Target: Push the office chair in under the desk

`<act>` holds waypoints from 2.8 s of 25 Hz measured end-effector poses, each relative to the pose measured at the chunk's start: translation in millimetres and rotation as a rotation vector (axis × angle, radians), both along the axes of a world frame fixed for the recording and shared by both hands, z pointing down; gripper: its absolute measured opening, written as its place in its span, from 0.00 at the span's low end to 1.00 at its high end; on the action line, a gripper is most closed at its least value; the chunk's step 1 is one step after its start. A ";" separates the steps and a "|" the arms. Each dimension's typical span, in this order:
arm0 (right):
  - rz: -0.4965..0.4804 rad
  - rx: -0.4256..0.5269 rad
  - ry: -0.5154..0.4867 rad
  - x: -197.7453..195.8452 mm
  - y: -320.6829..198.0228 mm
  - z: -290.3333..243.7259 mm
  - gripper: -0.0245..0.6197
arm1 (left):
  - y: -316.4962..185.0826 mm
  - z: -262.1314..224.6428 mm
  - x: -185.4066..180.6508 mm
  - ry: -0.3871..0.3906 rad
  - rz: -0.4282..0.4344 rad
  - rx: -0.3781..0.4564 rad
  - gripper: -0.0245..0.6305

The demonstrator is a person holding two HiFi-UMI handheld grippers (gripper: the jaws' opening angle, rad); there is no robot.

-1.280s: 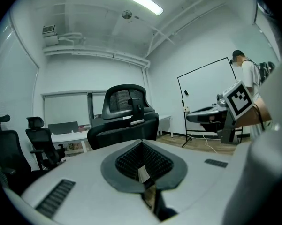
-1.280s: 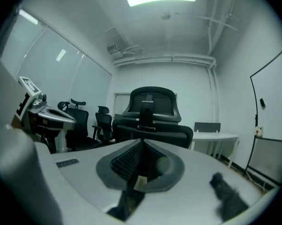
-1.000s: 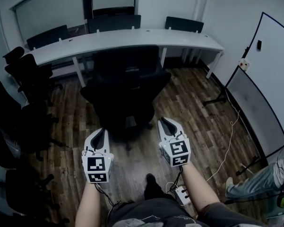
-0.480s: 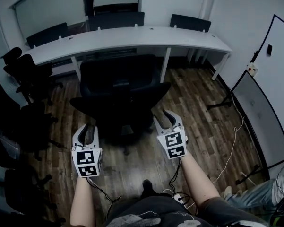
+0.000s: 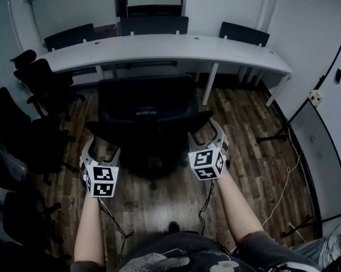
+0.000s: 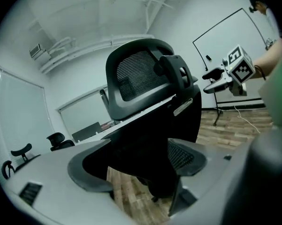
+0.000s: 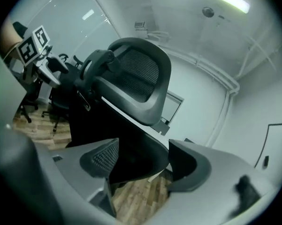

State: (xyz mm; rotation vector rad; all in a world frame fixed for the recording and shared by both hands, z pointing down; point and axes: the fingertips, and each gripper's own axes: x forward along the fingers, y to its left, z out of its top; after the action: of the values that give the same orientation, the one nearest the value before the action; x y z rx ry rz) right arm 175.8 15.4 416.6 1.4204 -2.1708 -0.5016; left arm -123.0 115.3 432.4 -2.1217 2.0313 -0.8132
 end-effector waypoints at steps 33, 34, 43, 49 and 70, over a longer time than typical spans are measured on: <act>0.034 0.029 0.499 -22.7 -88.5 20.5 0.49 | -108.7 7.8 -52.1 -0.439 0.128 -0.138 0.53; 0.033 0.029 0.500 -24.4 -90.1 20.2 0.48 | -111.7 7.7 -54.1 -0.442 0.131 -0.143 0.52; 0.078 -0.003 0.501 -44.2 -117.4 25.0 0.48 | -152.2 12.1 -78.0 -0.437 0.155 -0.178 0.52; 0.073 -0.015 0.503 -53.7 -150.0 27.5 0.48 | -182.7 13.1 -86.8 -0.434 0.158 -0.169 0.52; 0.039 0.047 0.461 -57.2 -304.6 23.5 0.48 | -332.7 13.1 -86.3 -0.431 0.159 -0.122 0.51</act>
State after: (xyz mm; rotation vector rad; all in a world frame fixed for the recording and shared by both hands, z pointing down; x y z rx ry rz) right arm 118.6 -289.2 440.0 1.2215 -1.7700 -0.7833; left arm -209.3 -217.4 445.5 -1.9190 1.6109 -1.2643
